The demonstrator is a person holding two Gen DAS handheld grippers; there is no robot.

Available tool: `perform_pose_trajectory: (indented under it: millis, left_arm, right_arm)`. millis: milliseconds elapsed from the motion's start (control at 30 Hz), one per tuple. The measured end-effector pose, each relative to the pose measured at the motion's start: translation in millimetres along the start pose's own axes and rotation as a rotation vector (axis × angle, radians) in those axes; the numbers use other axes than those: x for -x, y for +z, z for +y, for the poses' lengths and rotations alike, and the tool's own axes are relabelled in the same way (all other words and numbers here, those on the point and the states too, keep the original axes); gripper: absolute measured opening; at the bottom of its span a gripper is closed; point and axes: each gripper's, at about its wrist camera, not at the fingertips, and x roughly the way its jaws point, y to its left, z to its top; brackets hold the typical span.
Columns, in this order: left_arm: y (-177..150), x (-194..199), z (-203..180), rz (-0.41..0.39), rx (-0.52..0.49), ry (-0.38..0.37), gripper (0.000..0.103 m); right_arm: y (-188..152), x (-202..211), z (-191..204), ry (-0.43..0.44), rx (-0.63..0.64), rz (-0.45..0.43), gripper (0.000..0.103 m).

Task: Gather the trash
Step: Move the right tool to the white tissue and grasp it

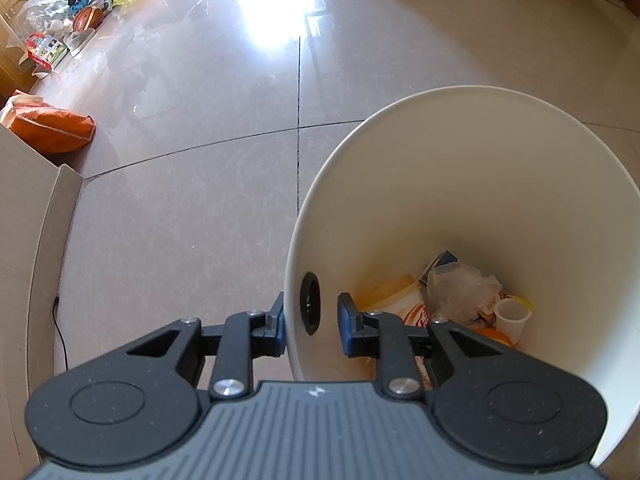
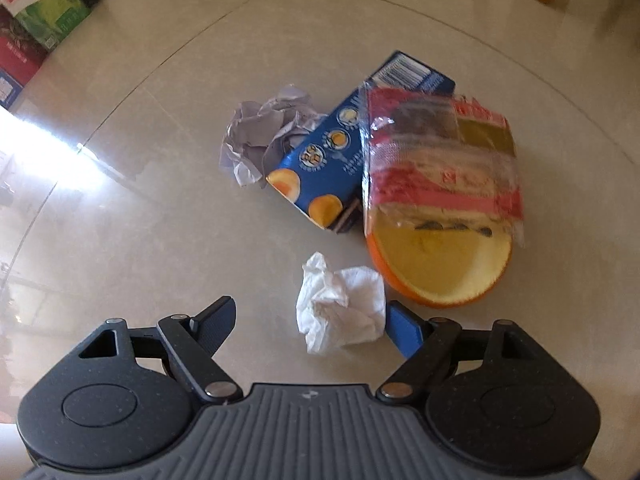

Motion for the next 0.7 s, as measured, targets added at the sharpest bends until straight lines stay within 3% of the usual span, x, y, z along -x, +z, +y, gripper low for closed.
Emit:
perform_pose_trajectory:
  millis: [200, 367, 700]
  left_arm:
    - [0.4, 0.1, 1.9, -0.002, 0.01, -0.006, 0.022]
    - [0.4, 0.9, 2.7, -0.004, 0.009, -0.005, 0.022]
    - [-1.1, 0.4, -2.8, -0.013, -0.013, 0.017, 0.022]
  right_arm:
    - [-0.1, 0.2, 5.6, -0.044, -0.008, -0.026, 0.068]
    - [4.0, 0.2, 4.5, -0.068, 0.012, -0.007, 0.047]
    - [7.3, 14.0, -16.2, -0.055, 0.081, 0.086, 0.03]
